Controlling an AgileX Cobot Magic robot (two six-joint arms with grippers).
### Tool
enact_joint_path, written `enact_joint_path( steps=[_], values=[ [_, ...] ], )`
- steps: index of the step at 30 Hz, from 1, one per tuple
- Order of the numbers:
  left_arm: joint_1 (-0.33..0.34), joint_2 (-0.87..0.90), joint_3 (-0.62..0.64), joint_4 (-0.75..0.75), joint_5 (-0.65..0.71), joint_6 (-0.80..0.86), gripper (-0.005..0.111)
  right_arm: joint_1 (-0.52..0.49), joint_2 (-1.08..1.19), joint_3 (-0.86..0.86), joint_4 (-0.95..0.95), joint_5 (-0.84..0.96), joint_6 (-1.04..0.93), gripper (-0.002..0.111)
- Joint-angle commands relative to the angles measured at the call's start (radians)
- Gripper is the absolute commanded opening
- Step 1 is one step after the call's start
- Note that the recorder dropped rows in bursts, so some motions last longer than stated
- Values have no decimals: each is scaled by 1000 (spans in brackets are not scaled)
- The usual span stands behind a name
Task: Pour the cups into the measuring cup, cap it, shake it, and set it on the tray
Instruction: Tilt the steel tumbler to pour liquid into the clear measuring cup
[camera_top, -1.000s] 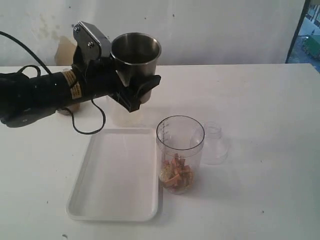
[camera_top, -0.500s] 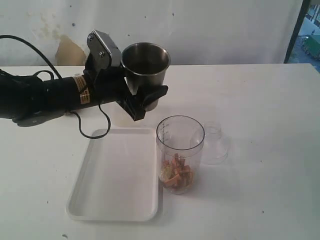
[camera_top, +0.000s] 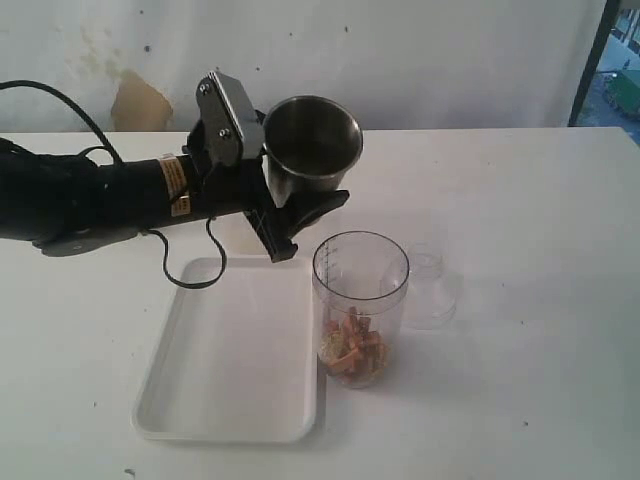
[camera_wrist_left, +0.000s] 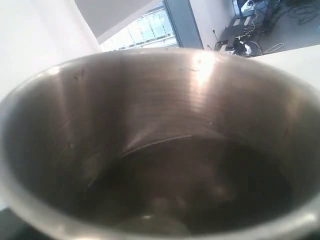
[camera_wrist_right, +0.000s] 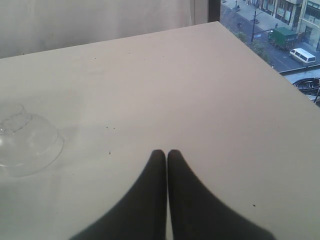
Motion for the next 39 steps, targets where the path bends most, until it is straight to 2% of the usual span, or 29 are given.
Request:
enact_joint_path(
  steps=[1,8,14,39],
  values=[
    [-12,-18,-13,-26,-32,5,0,-2,-4,5,1,-7,5,0],
    [-51,-18,-13,-77,19,115,0,-2,-4,5,1,-7,5,0],
    [-51,-18,-13,-103,19,245,0,-2,-4,5,1,-7,5,0],
    [-51,-18,-13,-93,-35,465,0,-2,-4,5,1,-7,5,0]
  ],
)
